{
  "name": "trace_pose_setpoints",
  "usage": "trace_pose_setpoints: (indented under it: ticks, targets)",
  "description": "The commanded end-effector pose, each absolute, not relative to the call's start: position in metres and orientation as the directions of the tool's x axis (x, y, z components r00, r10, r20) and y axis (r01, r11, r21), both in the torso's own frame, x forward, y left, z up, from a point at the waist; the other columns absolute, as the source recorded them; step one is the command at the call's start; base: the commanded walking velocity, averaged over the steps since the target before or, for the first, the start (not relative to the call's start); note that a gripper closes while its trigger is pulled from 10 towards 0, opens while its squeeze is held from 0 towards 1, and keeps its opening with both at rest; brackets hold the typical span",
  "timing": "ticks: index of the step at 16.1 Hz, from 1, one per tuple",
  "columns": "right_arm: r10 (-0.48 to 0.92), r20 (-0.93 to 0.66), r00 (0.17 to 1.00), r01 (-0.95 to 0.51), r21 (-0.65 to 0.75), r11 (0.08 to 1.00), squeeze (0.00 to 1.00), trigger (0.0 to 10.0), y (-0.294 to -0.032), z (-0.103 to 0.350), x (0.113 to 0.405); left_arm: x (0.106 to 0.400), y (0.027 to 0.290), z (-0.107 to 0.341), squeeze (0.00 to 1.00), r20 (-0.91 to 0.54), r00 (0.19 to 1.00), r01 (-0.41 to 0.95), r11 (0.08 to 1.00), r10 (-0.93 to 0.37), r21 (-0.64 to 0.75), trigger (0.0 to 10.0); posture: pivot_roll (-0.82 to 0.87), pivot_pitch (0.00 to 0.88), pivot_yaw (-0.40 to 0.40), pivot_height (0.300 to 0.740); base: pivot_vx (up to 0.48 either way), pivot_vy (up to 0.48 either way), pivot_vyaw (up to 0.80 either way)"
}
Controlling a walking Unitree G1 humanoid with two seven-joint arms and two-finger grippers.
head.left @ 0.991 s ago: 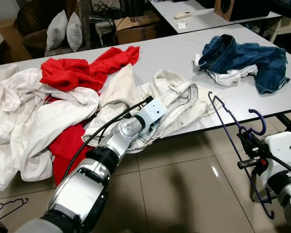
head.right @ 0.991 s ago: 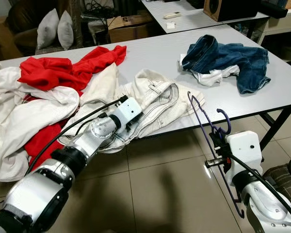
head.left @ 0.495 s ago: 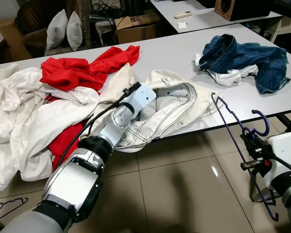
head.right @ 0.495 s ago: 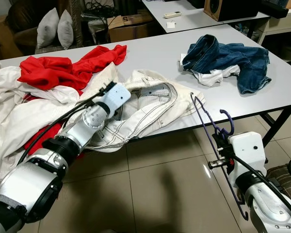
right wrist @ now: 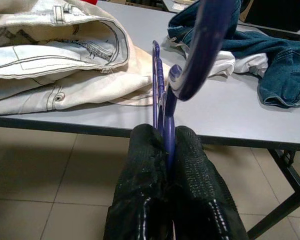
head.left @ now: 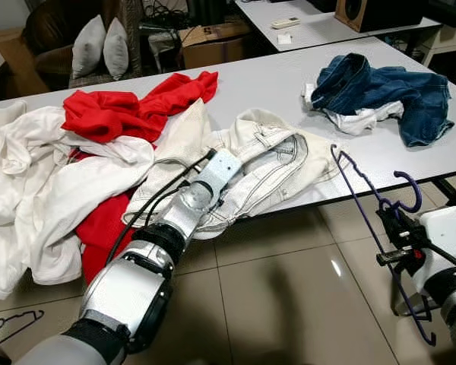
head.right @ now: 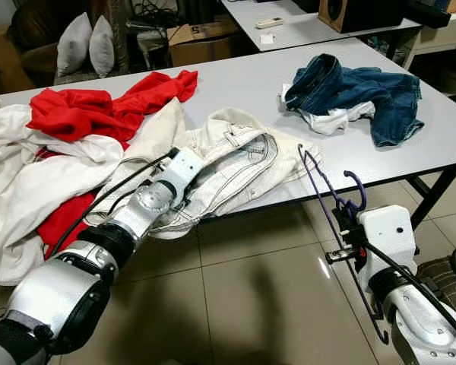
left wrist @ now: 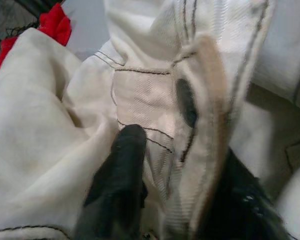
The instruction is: Hang hanger
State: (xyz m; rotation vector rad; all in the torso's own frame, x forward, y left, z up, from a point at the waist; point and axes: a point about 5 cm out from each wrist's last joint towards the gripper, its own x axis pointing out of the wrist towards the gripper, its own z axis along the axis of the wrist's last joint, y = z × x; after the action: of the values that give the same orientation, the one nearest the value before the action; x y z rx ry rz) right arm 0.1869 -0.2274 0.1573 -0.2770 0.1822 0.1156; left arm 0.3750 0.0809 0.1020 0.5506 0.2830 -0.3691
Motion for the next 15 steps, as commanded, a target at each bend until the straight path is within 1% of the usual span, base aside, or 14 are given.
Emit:
trace_pose_setpoints:
  ticks: [1, 2, 7, 9, 10, 11, 12, 13, 15]
  targets:
    - [0.097, -0.176, 0.980, -0.142, -0.270, 0.952, 0.00, 10.0, -0.225, 0.164, 0.186, 0.379, 0.087, 0.108, 0.00, -0.341, 0.907, 0.386, 0.809, -0.246, 0.444, 1.6, -0.17, 0.000, 0.132, 0.740, 0.000, 0.000, 0.00]
    - [0.096, -0.176, 0.980, -0.142, -0.269, 0.953, 0.00, 10.0, -0.225, 0.163, 0.186, 0.380, 0.087, 0.109, 0.00, -0.340, 0.907, 0.387, 0.807, -0.248, 0.445, 0.0, -0.17, 0.000, 0.132, 0.740, 0.000, 0.000, 0.00]
    - [0.101, -0.175, 0.979, -0.146, -0.266, 0.953, 0.00, 10.0, -0.224, 0.163, 0.187, 0.378, 0.089, 0.106, 0.00, -0.350, 0.904, 0.387, 0.817, -0.245, 0.428, 0.0, -0.17, 0.000, 0.133, 0.740, 0.000, 0.000, 0.00]
    - [0.122, -0.157, 0.980, -0.160, -0.255, 0.954, 0.00, 10.0, -0.224, 0.166, 0.188, 0.382, 0.090, 0.115, 0.00, -0.292, 0.922, 0.362, 0.836, -0.255, 0.412, 0.0, -0.17, 0.000, 0.134, 0.740, 0.000, 0.000, 0.00]
    - [0.163, -0.127, 0.978, -0.189, -0.228, 0.955, 0.00, 10.0, -0.220, 0.171, 0.188, 0.386, 0.090, 0.125, 0.00, -0.254, 0.931, 0.352, 0.834, -0.264, 0.425, 0.0, -0.17, 0.000, 0.139, 0.740, 0.000, 0.000, 0.00]
    - [0.218, -0.094, 0.971, -0.232, -0.189, 0.954, 0.00, 10.0, -0.215, 0.175, 0.186, 0.392, 0.089, 0.142, 0.00, -0.184, 0.933, 0.358, 0.828, -0.308, 0.430, 0.0, -0.16, 0.000, 0.147, 0.740, 0.000, 0.000, 0.00]
    - [0.227, -0.089, 0.970, -0.240, -0.181, 0.954, 0.00, 10.0, -0.214, 0.176, 0.186, 0.393, 0.089, 0.145, 0.00, -0.171, 0.934, 0.357, 0.827, -0.313, 0.433, 0.0, -0.16, 0.000, 0.147, 0.740, 0.000, 0.000, 0.00]
    - [0.307, -0.077, 0.948, -0.316, -0.143, 0.938, 0.00, 10.0, -0.203, 0.176, 0.181, 0.395, 0.091, 0.163, 0.00, -0.094, 0.922, 0.385, 0.857, -0.377, 0.342, 0.0, -0.17, 0.000, 0.170, 0.740, 0.000, 0.000, 0.00]
    - [0.328, -0.077, 0.942, -0.335, -0.130, 0.933, 0.00, 10.0, -0.198, 0.174, 0.178, 0.394, 0.095, 0.166, 0.00, -0.064, 0.915, 0.404, 0.897, -0.399, 0.180, 0.0, -0.18, 0.000, 0.182, 0.740, 0.000, 0.000, 0.00]
